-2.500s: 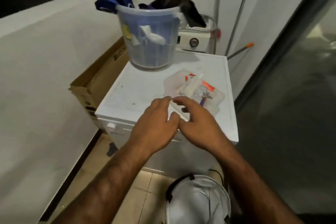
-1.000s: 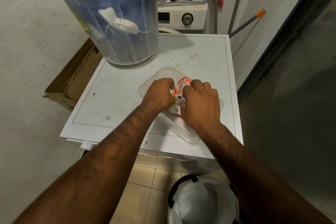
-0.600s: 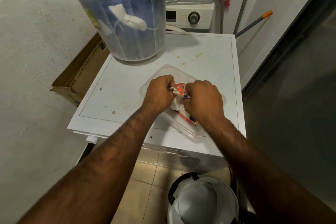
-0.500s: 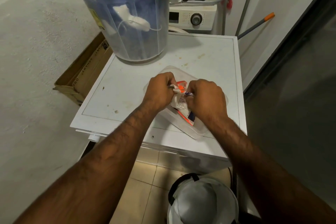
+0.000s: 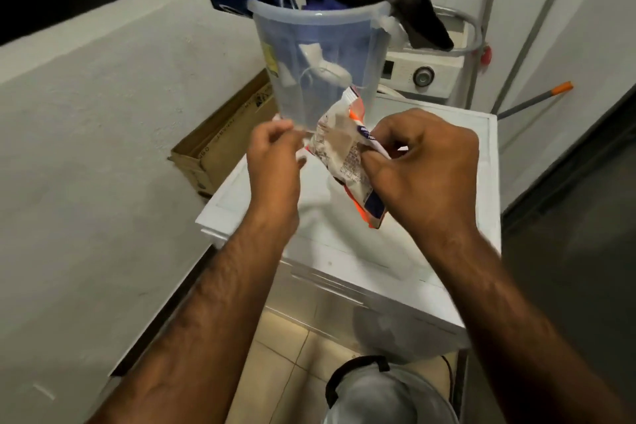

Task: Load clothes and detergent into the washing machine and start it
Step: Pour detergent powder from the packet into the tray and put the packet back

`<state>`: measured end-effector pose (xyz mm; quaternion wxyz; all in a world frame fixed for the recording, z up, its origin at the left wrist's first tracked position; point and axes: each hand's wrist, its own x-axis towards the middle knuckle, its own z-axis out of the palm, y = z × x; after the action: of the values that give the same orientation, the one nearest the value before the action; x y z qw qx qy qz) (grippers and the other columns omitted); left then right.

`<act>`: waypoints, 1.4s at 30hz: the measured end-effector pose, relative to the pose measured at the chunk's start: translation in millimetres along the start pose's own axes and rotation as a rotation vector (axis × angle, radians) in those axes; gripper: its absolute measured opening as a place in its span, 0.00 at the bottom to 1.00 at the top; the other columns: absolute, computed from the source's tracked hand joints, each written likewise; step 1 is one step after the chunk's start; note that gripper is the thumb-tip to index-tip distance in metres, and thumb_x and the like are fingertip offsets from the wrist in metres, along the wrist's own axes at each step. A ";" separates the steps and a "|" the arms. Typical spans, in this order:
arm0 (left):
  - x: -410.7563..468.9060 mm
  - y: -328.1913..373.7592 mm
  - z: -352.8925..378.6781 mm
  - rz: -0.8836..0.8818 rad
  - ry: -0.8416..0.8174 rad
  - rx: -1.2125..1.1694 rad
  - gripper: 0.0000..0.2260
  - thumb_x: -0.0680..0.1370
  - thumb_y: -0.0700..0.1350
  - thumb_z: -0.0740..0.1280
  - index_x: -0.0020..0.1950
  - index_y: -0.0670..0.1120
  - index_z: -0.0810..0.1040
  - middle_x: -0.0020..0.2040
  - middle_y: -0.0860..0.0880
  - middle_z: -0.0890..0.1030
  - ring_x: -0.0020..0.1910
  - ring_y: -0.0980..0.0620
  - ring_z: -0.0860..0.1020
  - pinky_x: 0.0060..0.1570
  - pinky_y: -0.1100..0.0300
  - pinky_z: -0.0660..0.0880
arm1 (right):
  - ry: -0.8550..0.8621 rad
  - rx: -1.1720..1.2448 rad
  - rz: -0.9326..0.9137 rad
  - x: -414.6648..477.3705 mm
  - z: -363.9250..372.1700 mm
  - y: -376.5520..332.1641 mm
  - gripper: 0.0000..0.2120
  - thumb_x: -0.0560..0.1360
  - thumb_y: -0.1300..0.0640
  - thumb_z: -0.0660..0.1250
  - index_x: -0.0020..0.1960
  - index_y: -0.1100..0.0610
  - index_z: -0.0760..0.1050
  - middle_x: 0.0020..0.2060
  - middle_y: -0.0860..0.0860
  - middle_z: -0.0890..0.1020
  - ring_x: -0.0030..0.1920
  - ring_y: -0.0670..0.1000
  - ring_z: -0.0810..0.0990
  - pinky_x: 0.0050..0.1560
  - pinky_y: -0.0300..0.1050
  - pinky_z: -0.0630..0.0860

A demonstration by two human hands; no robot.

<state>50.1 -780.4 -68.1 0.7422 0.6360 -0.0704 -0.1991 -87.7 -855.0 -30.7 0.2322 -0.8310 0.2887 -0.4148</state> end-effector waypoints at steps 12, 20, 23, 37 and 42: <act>-98.6 -12.8 -194.2 -0.267 0.117 -0.920 0.31 0.82 0.62 0.55 0.42 0.41 0.88 0.40 0.41 0.86 0.38 0.44 0.86 0.38 0.55 0.83 | -0.451 0.322 -0.291 -136.7 82.6 -148.1 0.06 0.67 0.59 0.77 0.38 0.51 0.82 0.36 0.45 0.82 0.36 0.45 0.78 0.36 0.44 0.76; -172.7 -22.4 -336.1 -0.110 0.363 -0.975 0.27 0.76 0.59 0.58 0.34 0.41 0.87 0.35 0.45 0.84 0.36 0.48 0.84 0.46 0.58 0.82 | -0.868 0.629 -0.396 -221.8 117.1 -231.7 0.13 0.74 0.42 0.71 0.50 0.50 0.87 0.46 0.43 0.85 0.48 0.43 0.84 0.48 0.41 0.80; -197.9 -25.9 -388.5 -0.141 0.510 -1.071 0.24 0.79 0.58 0.57 0.44 0.42 0.85 0.39 0.43 0.81 0.42 0.46 0.80 0.51 0.55 0.75 | -0.924 0.654 -0.364 -246.2 133.3 -256.8 0.07 0.74 0.53 0.73 0.51 0.50 0.87 0.47 0.43 0.85 0.48 0.44 0.85 0.48 0.46 0.84; -305.0 -49.9 -616.9 -0.058 0.724 -1.095 0.32 0.76 0.66 0.62 0.72 0.47 0.76 0.61 0.40 0.83 0.59 0.38 0.82 0.63 0.42 0.75 | -1.106 0.159 -0.765 -411.1 152.9 -415.9 0.09 0.78 0.39 0.64 0.54 0.41 0.76 0.44 0.40 0.77 0.37 0.40 0.76 0.32 0.30 0.68; -324.1 -57.5 -665.0 -0.051 0.780 -1.130 0.32 0.78 0.67 0.57 0.67 0.43 0.81 0.62 0.37 0.83 0.55 0.38 0.83 0.60 0.45 0.76 | -1.204 -0.130 -0.894 -464.1 162.3 -447.6 0.15 0.80 0.35 0.54 0.61 0.40 0.67 0.55 0.43 0.81 0.46 0.46 0.82 0.40 0.44 0.81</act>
<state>-19.0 -52.8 -196.1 0.9262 0.1779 0.3319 0.0208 -52.5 -194.4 -97.4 0.1099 -0.9643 -0.2291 0.0745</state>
